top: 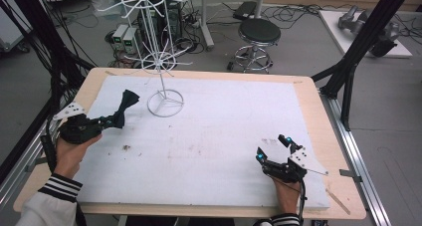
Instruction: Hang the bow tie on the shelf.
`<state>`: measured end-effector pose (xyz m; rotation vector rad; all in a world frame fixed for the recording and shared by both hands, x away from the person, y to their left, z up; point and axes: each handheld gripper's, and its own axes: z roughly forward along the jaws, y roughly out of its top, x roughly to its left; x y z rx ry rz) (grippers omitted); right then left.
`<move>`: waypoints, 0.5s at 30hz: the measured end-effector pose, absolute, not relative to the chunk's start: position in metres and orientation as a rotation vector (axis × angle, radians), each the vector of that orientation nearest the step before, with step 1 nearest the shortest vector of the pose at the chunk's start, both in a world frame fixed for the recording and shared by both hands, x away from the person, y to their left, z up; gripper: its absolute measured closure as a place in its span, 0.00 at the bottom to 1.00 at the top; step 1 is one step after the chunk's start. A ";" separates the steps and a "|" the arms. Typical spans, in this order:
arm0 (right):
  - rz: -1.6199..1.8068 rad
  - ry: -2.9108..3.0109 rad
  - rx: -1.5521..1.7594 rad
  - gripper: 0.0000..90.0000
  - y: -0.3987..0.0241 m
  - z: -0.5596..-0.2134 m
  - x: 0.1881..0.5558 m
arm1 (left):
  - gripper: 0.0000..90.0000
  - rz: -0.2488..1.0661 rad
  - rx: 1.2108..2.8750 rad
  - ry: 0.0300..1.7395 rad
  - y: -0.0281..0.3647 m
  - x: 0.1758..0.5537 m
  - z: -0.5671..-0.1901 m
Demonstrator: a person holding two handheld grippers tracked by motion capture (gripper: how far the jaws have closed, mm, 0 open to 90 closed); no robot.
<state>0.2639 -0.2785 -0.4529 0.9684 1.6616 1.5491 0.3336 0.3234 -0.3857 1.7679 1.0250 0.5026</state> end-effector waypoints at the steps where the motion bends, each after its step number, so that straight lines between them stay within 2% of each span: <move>1: 1.547 1.663 0.968 0.11 -0.279 -0.453 0.264 | 0.95 0.511 1.754 1.024 0.324 0.334 -0.384; 15: 1.543 1.669 0.972 0.11 -0.278 -0.453 0.264 | 0.95 0.578 1.652 1.025 0.338 0.331 -0.365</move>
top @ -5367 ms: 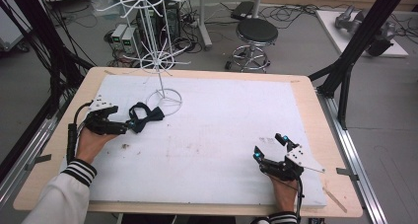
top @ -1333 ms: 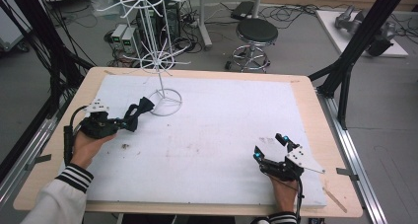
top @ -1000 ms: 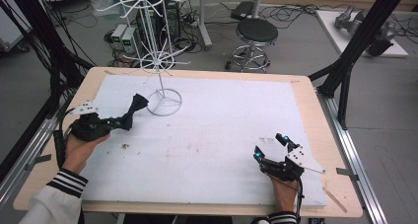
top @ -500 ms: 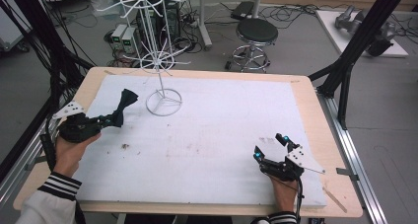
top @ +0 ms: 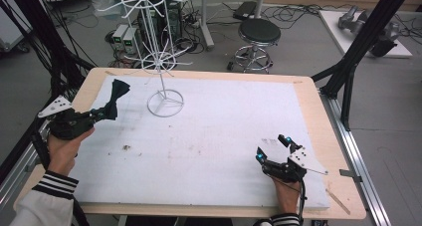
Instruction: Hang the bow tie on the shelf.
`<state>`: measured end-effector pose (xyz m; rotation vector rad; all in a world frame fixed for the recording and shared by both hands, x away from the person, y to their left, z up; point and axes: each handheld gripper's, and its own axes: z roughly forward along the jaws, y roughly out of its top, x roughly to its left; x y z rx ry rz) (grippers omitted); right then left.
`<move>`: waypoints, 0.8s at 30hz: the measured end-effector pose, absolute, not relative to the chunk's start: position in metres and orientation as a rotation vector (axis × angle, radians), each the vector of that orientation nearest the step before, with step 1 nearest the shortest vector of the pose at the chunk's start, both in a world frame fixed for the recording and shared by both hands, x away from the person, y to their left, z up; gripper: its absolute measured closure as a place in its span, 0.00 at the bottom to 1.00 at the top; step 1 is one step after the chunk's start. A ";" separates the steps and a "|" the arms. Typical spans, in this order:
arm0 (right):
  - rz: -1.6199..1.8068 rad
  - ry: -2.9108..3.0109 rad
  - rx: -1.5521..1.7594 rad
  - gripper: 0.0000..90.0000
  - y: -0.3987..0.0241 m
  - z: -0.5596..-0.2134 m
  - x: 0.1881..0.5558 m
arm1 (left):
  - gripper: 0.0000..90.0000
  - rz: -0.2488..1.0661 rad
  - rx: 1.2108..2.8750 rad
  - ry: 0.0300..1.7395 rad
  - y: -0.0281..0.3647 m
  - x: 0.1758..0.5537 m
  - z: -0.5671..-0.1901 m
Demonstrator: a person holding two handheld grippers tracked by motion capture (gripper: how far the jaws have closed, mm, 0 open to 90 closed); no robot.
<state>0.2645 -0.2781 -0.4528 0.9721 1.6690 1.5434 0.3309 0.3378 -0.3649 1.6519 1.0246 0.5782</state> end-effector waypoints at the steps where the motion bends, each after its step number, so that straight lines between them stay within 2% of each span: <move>1: 1.542 1.670 0.970 0.11 -0.278 -0.453 0.264 | 0.95 0.586 1.646 1.024 0.338 0.330 -0.363; 24: 1.533 1.662 0.965 0.11 -0.278 -0.453 0.264 | 0.95 0.662 1.571 0.972 0.332 0.338 -0.323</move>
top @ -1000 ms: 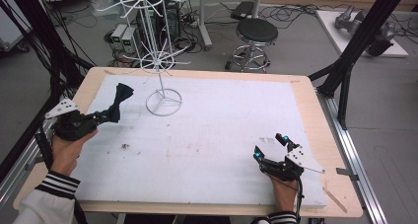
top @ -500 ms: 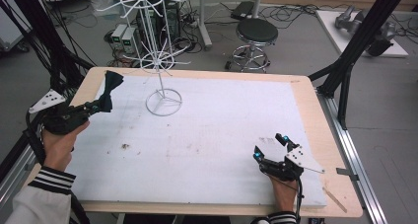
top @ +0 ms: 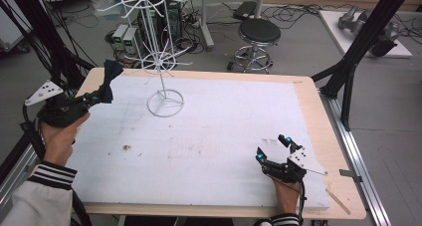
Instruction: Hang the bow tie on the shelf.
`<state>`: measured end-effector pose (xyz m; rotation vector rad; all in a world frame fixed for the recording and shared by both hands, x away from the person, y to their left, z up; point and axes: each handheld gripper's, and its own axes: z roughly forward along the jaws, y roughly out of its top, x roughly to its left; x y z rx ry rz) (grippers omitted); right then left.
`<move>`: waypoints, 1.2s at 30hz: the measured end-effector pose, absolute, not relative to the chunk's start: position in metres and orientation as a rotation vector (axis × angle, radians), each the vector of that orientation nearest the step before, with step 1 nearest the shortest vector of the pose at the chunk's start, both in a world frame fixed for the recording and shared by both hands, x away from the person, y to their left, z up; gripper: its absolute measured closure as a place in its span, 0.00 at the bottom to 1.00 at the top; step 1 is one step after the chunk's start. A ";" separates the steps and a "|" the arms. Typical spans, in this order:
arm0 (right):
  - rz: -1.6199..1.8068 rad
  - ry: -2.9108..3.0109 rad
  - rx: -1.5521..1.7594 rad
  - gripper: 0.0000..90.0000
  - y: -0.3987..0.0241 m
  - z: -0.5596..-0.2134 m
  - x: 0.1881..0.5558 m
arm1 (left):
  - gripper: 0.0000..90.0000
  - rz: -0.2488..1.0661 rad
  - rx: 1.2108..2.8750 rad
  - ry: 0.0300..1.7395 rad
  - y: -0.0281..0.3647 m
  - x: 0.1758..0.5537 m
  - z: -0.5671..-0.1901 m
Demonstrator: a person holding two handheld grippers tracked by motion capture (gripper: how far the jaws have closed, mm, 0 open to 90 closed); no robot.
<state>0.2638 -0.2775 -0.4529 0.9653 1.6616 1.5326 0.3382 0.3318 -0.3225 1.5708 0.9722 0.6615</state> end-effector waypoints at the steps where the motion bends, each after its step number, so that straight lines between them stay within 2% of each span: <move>1: 1.533 1.662 0.960 0.11 -0.278 -0.453 0.264 | 0.95 0.662 1.571 0.970 0.331 0.339 -0.321; 16: 1.536 1.661 0.963 0.11 -0.278 -0.453 0.264 | 0.95 0.672 1.594 0.948 0.314 0.352 -0.301; 36: 1.539 1.664 0.961 0.11 -0.278 -0.453 0.264 | 0.95 0.673 1.637 0.928 0.290 0.366 -0.295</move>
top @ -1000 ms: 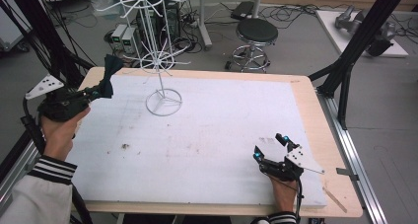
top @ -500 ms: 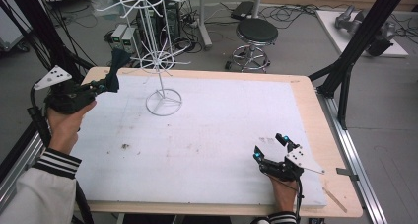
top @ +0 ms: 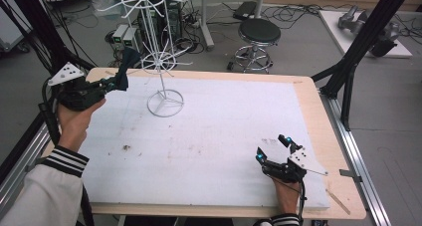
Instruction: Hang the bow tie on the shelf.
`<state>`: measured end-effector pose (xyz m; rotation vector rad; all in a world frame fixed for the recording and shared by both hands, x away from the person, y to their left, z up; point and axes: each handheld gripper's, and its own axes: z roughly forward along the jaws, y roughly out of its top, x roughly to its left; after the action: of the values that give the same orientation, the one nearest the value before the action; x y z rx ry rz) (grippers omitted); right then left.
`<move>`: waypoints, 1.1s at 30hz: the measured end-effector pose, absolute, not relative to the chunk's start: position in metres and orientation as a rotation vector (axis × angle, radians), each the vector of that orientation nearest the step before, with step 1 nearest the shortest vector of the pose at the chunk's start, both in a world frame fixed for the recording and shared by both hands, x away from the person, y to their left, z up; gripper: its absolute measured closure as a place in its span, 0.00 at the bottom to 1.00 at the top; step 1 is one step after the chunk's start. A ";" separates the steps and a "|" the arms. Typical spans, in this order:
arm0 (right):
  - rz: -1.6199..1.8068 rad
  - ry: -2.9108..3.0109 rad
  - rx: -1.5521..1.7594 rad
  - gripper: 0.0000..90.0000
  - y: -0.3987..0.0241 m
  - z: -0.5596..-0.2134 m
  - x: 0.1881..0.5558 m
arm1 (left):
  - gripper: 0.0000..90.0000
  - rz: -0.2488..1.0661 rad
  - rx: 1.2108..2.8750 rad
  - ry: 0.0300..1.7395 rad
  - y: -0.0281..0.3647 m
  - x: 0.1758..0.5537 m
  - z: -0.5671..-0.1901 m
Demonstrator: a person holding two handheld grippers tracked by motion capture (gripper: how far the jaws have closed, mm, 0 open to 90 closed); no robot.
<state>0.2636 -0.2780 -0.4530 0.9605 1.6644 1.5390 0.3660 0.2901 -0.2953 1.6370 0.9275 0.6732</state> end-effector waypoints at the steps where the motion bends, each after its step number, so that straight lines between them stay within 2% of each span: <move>1: 1.540 1.665 0.961 0.11 -0.278 -0.453 0.264 | 0.95 0.670 1.638 0.926 0.289 0.367 -0.296; 29: 1.544 1.658 0.955 0.11 -0.278 -0.453 0.263 | 0.94 0.638 1.700 0.921 0.263 0.376 -0.314; 31: 1.543 1.657 0.953 0.11 -0.278 -0.453 0.263 | 0.93 0.637 1.705 0.921 0.263 0.376 -0.315; 33: 1.541 1.655 0.952 0.11 -0.278 -0.453 0.263 | 0.85 0.646 1.708 0.933 0.262 0.375 -0.317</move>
<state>0.2632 -0.2783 -0.4532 0.9524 1.6551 1.5406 0.3754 0.2624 -0.3169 1.7079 0.9332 0.6460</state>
